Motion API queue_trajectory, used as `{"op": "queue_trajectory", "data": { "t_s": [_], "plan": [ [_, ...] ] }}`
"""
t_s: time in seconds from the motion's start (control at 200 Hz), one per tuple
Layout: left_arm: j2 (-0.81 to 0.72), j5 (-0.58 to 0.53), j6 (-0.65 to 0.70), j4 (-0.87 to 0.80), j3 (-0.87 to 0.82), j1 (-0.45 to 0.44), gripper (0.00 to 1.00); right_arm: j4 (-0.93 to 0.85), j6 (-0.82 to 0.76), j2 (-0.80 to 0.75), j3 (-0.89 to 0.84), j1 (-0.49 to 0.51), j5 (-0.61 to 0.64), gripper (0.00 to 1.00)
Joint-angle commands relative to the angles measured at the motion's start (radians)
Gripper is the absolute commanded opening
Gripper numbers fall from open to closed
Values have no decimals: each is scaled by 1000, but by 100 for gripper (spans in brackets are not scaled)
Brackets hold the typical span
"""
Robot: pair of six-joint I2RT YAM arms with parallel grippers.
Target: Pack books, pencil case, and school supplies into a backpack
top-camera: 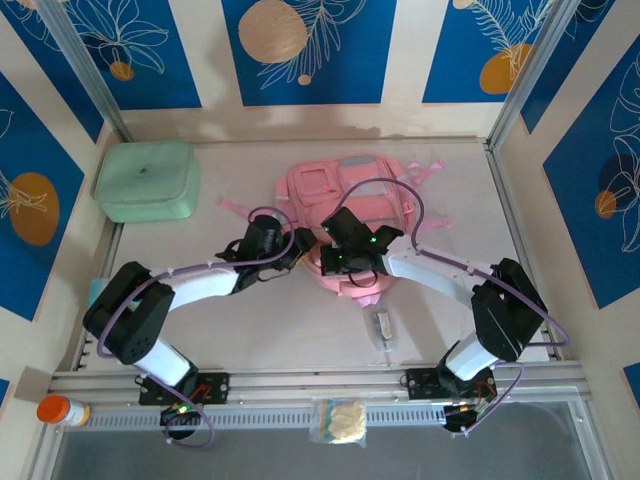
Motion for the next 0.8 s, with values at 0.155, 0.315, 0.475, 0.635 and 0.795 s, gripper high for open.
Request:
{"op": "queue_trajectory", "data": {
  "t_s": [0.155,0.315,0.475,0.635,0.795],
  "plan": [
    [53,-154,-9,-11,109,-53,33,10,6,-5,-8,23,21,0],
    [-5,-227,36,-50,77,-47,8,-49,-10,-14,5,28,63,0],
    [-45,-214,138,-183,97,26,0,-125,-22,-43,5,27,108,0],
    [-71,-33,269,-279,140,220,0,-163,-61,-106,-67,-43,137,0],
    [-23,90,376,-363,242,307,0,-183,-84,-96,-34,-42,137,0]
  ]
}}
